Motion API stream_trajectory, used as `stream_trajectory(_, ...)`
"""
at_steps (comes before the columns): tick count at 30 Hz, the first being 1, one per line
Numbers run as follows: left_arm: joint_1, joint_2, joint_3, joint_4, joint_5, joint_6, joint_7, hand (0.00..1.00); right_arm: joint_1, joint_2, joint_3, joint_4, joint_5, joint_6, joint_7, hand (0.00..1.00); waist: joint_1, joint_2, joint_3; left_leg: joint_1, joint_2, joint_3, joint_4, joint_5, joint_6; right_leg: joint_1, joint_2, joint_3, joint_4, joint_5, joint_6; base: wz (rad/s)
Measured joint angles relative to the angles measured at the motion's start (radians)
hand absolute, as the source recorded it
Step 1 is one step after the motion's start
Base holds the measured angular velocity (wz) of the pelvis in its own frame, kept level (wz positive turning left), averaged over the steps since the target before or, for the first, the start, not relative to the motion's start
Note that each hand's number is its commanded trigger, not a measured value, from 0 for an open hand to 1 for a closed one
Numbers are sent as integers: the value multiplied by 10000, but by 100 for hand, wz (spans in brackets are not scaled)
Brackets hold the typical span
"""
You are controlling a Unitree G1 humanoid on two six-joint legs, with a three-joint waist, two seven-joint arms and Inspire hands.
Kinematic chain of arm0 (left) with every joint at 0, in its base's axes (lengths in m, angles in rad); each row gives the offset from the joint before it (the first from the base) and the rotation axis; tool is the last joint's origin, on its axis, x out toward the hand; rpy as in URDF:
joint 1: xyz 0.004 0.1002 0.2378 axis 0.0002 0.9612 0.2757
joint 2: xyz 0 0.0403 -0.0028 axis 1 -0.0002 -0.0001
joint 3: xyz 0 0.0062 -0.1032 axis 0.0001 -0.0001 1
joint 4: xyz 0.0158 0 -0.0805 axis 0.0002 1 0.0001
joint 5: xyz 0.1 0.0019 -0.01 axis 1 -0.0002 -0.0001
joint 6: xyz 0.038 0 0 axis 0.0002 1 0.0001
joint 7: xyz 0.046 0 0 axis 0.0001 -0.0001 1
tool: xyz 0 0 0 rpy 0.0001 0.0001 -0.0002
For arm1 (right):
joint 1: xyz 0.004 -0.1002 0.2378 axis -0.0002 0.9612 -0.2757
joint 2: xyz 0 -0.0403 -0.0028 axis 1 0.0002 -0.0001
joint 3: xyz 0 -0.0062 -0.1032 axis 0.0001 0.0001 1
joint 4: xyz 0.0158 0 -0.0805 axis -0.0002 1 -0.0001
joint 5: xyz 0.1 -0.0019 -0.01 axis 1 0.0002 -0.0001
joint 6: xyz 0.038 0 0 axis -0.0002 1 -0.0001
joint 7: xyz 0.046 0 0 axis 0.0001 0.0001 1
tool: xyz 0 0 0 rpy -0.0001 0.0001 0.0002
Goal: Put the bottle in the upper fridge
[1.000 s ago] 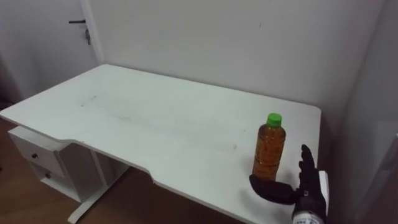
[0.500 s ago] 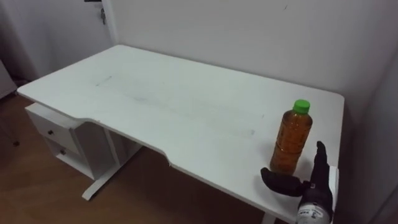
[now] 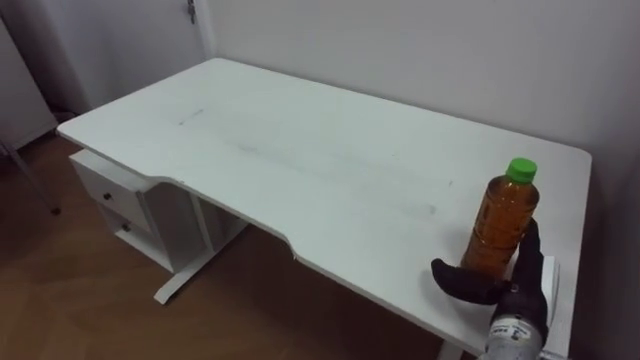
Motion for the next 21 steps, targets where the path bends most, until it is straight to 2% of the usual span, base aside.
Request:
stream_trajectory(8,-47,64,-235,3,-226,-4,55,0,-161,-8,-175,2,1,0,-20,0,-4,49,10,-267,-38,-81,170,-3,-45,-161,-16,-46,54,-30,17,3)
stream_trajectory(12,-89,58,-284,123,-289,-22,62,0,-258,-17,-380,2,1,0,-117,0,0,85,25,-412,-174,-94,308,18,-13,-356,-191,17,389,-219,55,5)
stream_trajectory(16,-132,41,-316,190,-311,-19,60,0,-492,-20,-386,2,28,0,-247,0,-2,86,28,-574,-176,-97,367,21,-52,-545,-202,22,387,-230,56,1)
stream_trajectory(19,-163,44,-390,183,-481,-19,96,0,-666,-80,-385,2,548,0,-229,0,-12,84,27,-568,-176,-97,368,34,-69,-537,-204,14,396,-232,52,0)
stream_trajectory(21,-162,136,-583,177,-497,-33,151,0,-863,-186,-382,76,1486,-1,-152,0,-12,84,27,-552,-173,-94,369,40,-70,-526,-204,16,403,-232,51,0)
